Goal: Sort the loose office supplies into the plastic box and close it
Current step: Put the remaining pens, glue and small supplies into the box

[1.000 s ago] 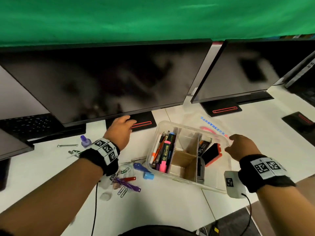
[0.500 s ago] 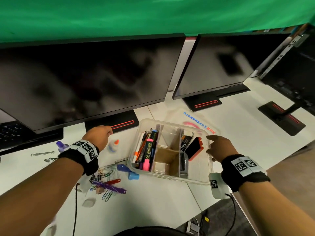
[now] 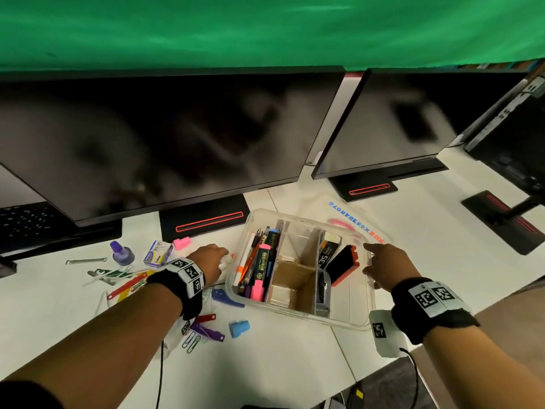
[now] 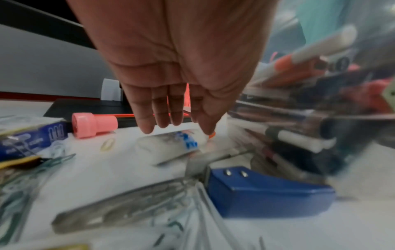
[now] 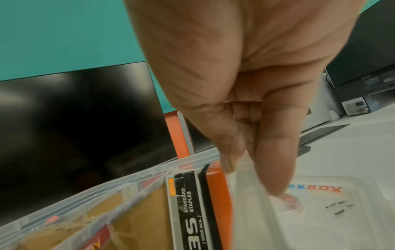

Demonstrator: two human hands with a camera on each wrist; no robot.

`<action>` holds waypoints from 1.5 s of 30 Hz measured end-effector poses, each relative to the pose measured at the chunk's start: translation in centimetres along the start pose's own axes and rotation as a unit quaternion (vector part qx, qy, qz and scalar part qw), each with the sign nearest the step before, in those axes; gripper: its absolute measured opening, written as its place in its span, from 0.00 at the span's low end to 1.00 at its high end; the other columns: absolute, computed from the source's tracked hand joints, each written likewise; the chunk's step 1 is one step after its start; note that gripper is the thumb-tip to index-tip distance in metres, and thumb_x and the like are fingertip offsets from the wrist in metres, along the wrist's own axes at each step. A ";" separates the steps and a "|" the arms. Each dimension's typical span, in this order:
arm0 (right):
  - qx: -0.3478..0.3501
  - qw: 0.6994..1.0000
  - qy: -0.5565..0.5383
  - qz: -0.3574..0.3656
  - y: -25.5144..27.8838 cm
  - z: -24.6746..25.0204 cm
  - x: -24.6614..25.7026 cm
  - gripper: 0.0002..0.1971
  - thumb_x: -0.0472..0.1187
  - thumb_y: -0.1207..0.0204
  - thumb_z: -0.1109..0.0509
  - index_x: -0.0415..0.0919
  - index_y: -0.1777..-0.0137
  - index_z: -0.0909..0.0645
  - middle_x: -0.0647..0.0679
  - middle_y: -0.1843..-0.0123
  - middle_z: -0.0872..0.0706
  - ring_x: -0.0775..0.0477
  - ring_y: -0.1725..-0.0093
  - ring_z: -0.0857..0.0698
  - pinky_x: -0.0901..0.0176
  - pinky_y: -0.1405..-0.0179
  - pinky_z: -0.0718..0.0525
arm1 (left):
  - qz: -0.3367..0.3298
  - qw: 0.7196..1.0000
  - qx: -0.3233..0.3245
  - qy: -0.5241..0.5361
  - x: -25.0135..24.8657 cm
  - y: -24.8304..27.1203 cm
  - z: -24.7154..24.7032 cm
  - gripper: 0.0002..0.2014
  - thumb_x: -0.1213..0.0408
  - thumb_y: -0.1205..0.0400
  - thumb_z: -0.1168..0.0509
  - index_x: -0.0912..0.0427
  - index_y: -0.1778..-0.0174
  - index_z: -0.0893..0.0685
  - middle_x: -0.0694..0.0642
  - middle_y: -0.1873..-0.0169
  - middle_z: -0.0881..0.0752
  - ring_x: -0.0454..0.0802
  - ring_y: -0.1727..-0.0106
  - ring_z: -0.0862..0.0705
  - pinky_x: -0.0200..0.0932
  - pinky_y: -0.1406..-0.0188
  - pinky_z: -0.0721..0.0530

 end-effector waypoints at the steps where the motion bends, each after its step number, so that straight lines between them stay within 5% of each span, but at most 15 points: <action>1: 0.002 1.000 -0.010 0.001 -0.1 -0.2 0.1 0.30 0.33 0.27 0.28 0.44 0.25 0.29 0.41 0.33 0.18 0.40 0.40 0.14 0.54 0.39 0.16 | 0.004 1.000 0.002 -0.005 0.1 -0.2 -0.3 0.24 0.63 0.22 0.36 0.52 0.28 0.27 0.56 0.32 0.23 0.55 0.30 0.23 0.47 0.30 0.25; 3: 0.007 1.000 -0.016 0.004 -0.2 -0.4 0.2 0.30 0.33 0.28 0.28 0.44 0.25 0.29 0.41 0.34 0.17 0.40 0.42 0.13 0.54 0.42 0.14 | 0.004 1.000 0.007 -0.023 0.2 -0.6 -0.8 0.22 0.61 0.22 0.35 0.53 0.30 0.26 0.57 0.35 0.21 0.57 0.33 0.22 0.48 0.32 0.23; 11: 0.020 0.999 0.028 0.041 1.5 -0.1 2.3 0.29 0.38 0.25 0.29 0.42 0.23 0.31 0.42 0.27 0.23 0.44 0.29 0.23 0.58 0.28 0.29 | 0.034 0.997 0.014 -0.062 1.7 -0.7 -1.0 0.24 0.56 0.26 0.32 0.53 0.35 0.28 0.58 0.42 0.23 0.58 0.38 0.20 0.51 0.39 0.19; 13: -0.062 0.992 0.014 0.108 4.0 1.6 4.8 0.21 0.37 0.26 0.29 0.40 0.33 0.22 0.41 0.36 0.18 0.43 0.38 0.18 0.57 0.35 0.24 | 0.045 0.998 -0.004 -0.048 2.0 0.1 -0.1 0.26 0.59 0.27 0.32 0.54 0.32 0.29 0.59 0.39 0.24 0.59 0.36 0.22 0.49 0.38 0.21; 15: -0.105 0.962 -0.047 0.249 8.0 2.5 8.6 0.09 0.38 0.28 0.32 0.42 0.50 0.15 0.43 0.50 0.14 0.50 0.57 0.17 0.61 0.51 0.19 | 0.057 0.997 -0.047 -0.020 2.5 0.9 1.3 0.25 0.65 0.25 0.34 0.55 0.31 0.29 0.60 0.36 0.23 0.59 0.34 0.23 0.48 0.37 0.24; 17: 0.029 0.925 -0.007 0.379 12.0 -0.9 11.9 0.09 0.43 0.27 0.36 0.45 0.52 0.16 0.48 0.53 0.13 0.56 0.60 0.20 0.66 0.56 0.22 | 0.054 0.995 -0.079 0.015 2.9 1.5 2.3 0.22 0.71 0.24 0.37 0.56 0.32 0.26 0.61 0.36 0.22 0.60 0.34 0.23 0.49 0.35 0.24; 20: 0.234 0.857 0.124 0.442 15.3 -9.8 12.9 0.16 0.40 0.21 0.37 0.48 0.35 0.22 0.46 0.37 0.18 0.45 0.40 0.18 0.54 0.38 0.20 | 0.049 0.994 -0.080 0.051 3.6 2.5 2.0 0.23 0.76 0.24 0.40 0.57 0.33 0.26 0.62 0.35 0.22 0.61 0.33 0.24 0.50 0.33 0.26; 23: 0.279 0.829 0.175 0.451 15.2 -15.3 13.6 0.23 0.36 0.20 0.40 0.48 0.24 0.31 0.43 0.24 0.30 0.38 0.30 0.24 0.50 0.31 0.25 | 0.054 0.994 -0.070 0.068 4.0 3.7 1.4 0.22 0.74 0.23 0.39 0.57 0.32 0.27 0.61 0.34 0.23 0.61 0.33 0.24 0.48 0.34 0.26; 26: 0.251 0.843 0.189 0.437 13.9 -18.2 14.4 0.26 0.33 0.19 0.43 0.50 0.23 0.36 0.42 0.19 0.38 0.35 0.29 0.25 0.46 0.36 0.21 | 0.049 0.993 -0.061 0.088 4.3 4.8 1.0 0.23 0.74 0.24 0.39 0.56 0.32 0.27 0.60 0.33 0.23 0.60 0.32 0.25 0.48 0.32 0.26; 32: 0.201 0.837 0.232 0.453 12.5 -21.2 16.2 0.15 0.36 0.19 0.44 0.39 0.33 0.28 0.35 0.37 0.25 0.32 0.44 0.19 0.47 0.57 0.21 | 0.056 0.992 -0.049 0.104 6.0 6.9 0.8 0.23 0.73 0.23 0.40 0.57 0.31 0.28 0.59 0.33 0.24 0.58 0.30 0.26 0.46 0.31 0.28; 39: 0.133 0.830 0.293 0.456 12.5 -20.8 22.0 0.16 0.27 0.21 0.46 0.29 0.40 0.20 0.33 0.36 0.19 0.33 0.42 0.16 0.43 0.45 0.16 | 0.048 0.987 -0.073 0.132 6.7 8.2 2.6 0.22 0.68 0.19 0.40 0.55 0.28 0.29 0.58 0.29 0.24 0.57 0.30 0.24 0.46 0.31 0.27; 43: 0.125 0.806 0.353 0.459 13.1 -21.6 23.1 0.17 0.26 0.21 0.48 0.29 0.41 0.20 0.33 0.44 0.17 0.33 0.45 0.17 0.46 0.49 0.16 | 0.018 0.986 -0.082 0.144 5.2 8.7 4.1 0.23 0.68 0.19 0.37 0.53 0.26 0.30 0.55 0.26 0.26 0.54 0.27 0.26 0.43 0.28 0.31; 45: 0.133 0.820 0.339 0.441 13.2 -20.8 23.1 0.15 0.27 0.21 0.47 0.29 0.42 0.20 0.35 0.44 0.16 0.34 0.44 0.17 0.47 0.49 0.16 | 0.005 0.984 -0.090 0.152 4.1 9.2 5.1 0.25 0.66 0.18 0.37 0.50 0.25 0.31 0.53 0.25 0.27 0.53 0.26 0.27 0.42 0.27 0.32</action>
Point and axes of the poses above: each hand's wrist, its own y-axis away from the middle knuckle, its own z-axis out of the back of the hand, x = y × z, the point moved 8 cm from there along -y, towards the middle knuckle
